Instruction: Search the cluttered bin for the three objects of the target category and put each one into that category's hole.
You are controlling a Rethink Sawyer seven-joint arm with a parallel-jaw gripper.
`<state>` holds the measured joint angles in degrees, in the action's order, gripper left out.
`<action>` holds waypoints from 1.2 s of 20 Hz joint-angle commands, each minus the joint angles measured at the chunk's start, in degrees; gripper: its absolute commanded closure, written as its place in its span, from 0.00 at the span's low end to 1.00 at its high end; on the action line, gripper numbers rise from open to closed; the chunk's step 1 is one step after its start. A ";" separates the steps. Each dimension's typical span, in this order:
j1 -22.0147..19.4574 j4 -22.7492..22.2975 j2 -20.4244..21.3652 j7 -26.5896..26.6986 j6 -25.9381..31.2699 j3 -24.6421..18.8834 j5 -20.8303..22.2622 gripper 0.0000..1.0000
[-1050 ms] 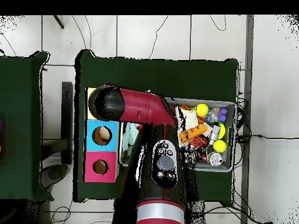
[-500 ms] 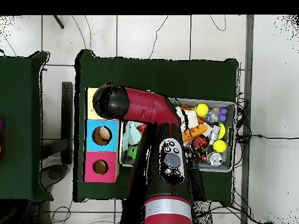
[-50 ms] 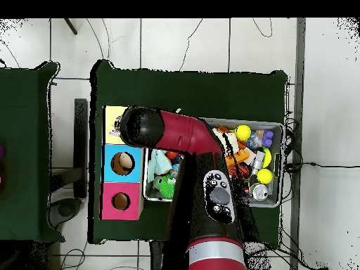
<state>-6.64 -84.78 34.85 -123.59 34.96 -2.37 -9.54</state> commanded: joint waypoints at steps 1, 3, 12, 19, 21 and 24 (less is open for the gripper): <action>-2.09 -7.21 -0.65 0.40 5.86 -5.60 0.44 1.00; -2.07 -8.02 -0.59 0.22 4.39 -6.00 0.52 1.00; -0.52 -10.42 0.43 -2.97 2.43 -7.43 -0.76 1.00; 0.72 -11.80 1.78 -4.79 1.65 -8.19 -1.70 1.00; 1.18 -11.60 2.06 -5.35 1.91 -8.20 -1.86 1.00; 2.13 -10.79 2.77 -6.44 2.80 -7.94 -2.26 1.00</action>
<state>-5.57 -92.08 36.53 -123.59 34.94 -5.91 -9.52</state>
